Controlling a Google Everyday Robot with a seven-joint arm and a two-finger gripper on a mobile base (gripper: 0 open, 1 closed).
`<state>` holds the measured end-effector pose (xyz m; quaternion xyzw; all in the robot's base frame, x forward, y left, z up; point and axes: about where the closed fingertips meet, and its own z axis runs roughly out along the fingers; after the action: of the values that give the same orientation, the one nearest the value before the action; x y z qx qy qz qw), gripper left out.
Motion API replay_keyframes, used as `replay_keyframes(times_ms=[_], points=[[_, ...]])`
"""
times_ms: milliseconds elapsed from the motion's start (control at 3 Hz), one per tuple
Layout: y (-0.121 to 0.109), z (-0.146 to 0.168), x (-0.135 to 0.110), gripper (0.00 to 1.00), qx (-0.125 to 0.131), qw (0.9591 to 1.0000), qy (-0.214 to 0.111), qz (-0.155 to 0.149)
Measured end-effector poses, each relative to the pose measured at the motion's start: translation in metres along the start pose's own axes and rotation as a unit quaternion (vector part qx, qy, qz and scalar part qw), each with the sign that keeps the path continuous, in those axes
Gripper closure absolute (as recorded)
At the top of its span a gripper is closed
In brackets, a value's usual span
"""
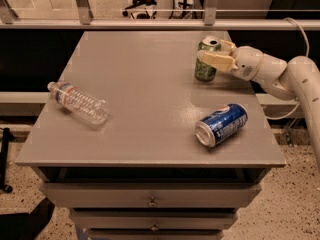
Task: Place green can upright
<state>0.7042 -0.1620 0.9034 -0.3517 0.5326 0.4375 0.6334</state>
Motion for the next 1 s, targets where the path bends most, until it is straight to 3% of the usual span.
replay_keyframes(times_ms=[333,667,1000], points=[[0.000,0.000,-0.001,0.06,0.000,1.0000,0.000,0.000],[-0.003,-0.018,0.003,0.00,0.006,0.9984,0.055,0.006],[-0.006,-0.042,-0.001,0.00,0.011,0.9933,0.115,-0.006]])
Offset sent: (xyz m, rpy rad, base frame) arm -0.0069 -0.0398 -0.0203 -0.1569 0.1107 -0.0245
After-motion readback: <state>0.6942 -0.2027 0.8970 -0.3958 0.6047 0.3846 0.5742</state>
